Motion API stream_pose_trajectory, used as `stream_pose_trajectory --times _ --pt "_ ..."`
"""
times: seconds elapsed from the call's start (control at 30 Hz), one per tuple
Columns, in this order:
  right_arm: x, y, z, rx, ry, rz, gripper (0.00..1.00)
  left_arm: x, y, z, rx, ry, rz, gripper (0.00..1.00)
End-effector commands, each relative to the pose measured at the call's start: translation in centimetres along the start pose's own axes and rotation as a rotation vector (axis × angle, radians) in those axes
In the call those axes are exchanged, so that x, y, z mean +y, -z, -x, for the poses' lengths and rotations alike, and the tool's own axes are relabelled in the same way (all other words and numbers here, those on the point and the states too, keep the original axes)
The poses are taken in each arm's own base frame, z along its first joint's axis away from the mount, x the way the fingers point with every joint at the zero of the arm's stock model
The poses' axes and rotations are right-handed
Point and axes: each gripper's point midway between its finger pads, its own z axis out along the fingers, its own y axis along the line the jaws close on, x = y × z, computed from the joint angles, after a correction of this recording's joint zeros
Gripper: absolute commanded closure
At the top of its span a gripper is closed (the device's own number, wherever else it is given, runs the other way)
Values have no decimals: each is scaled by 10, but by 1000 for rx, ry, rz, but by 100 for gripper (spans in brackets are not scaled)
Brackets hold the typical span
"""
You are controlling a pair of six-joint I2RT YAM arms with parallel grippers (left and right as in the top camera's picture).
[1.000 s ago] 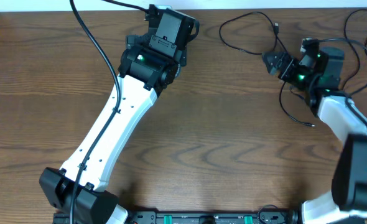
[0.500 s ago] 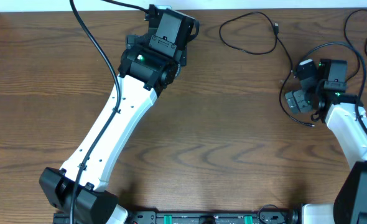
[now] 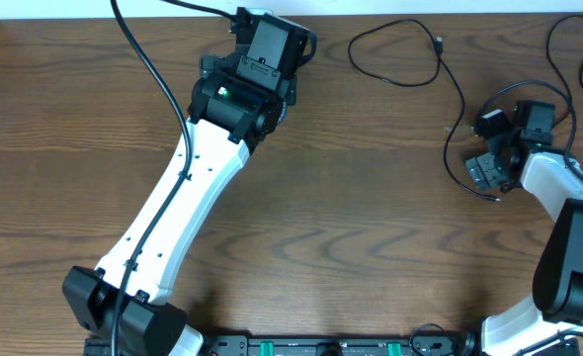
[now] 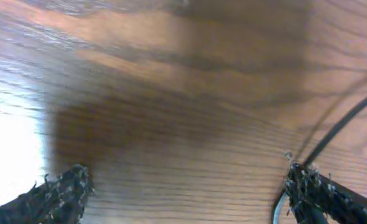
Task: Untangle cables
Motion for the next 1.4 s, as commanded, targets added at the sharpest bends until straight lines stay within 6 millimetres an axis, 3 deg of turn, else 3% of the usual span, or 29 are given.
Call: stream_pose_trajectory --times 0.0,0.67,1.37 --pt "16 -14 -13 45 28 55 1 3 5 2 -9 19 0 5" --pt "91 -3 35 -88 120 228 1 3 5 2 -9 19 0 5" --pt "156 -50 79 -204 -130 342 1 3 5 2 -9 19 0 5"
